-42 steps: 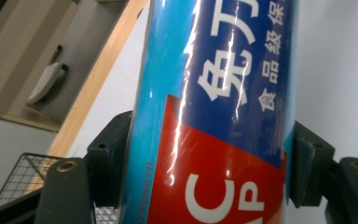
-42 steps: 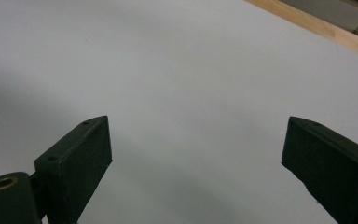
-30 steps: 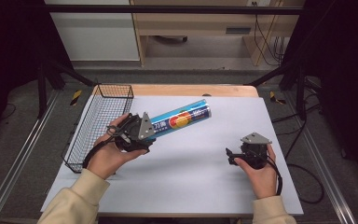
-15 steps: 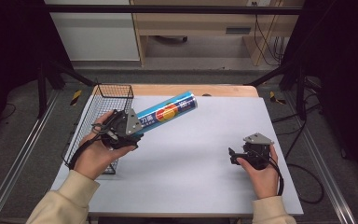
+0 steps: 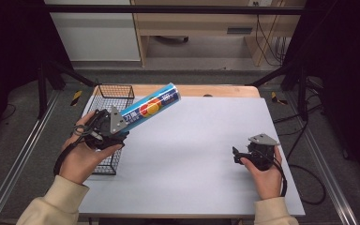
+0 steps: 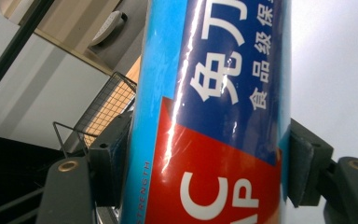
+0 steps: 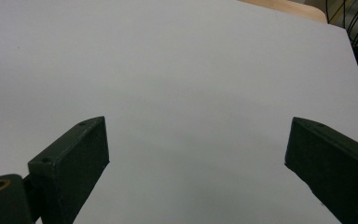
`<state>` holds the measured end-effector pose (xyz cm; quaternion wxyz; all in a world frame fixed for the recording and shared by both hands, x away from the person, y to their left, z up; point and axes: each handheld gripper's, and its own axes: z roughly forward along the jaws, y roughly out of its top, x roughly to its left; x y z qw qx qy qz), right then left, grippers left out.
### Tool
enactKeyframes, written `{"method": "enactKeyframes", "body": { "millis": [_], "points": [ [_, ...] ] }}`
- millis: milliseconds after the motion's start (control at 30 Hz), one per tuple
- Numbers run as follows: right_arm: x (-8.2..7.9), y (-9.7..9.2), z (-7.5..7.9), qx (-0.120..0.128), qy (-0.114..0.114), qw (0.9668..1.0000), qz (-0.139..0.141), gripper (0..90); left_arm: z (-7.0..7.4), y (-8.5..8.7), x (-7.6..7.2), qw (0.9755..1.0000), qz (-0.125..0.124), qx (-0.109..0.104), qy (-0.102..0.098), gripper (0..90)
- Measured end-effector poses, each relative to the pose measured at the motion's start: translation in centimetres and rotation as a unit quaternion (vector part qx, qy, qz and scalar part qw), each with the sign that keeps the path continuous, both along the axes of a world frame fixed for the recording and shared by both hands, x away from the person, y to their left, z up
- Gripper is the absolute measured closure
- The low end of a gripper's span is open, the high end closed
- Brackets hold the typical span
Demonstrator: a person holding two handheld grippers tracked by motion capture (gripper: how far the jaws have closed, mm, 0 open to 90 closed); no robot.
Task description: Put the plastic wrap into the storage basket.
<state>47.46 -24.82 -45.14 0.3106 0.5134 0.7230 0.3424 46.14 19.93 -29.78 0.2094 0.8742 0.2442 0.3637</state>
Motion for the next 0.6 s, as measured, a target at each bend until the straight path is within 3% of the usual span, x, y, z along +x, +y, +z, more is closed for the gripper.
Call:
{"method": "enactKeyframes", "body": {
  "millis": [133, 467, 600],
  "points": [
    [0.0, 0.2, 0.0, 0.0, 0.002, 1.0, 0.002, 6.4, 0.1, 0.4, -0.2, 0.9998, 0.013, -0.011, -0.007, 30.0],
    [-0.1, 0.3, 0.0, -0.002, 0.002, 1.0, 0.005, 6.5, 0.0, 1.1, -0.7, 0.9993, 0.03, -0.021, -0.004, 30.2],
    [-0.2, 0.2, 0.0, 0.0, 0.002, 1.0, 0.003, 6.5, -0.1, 1.6, -0.8, 0.9985, 0.049, -0.024, -0.007, 30.2]
  ]
}}
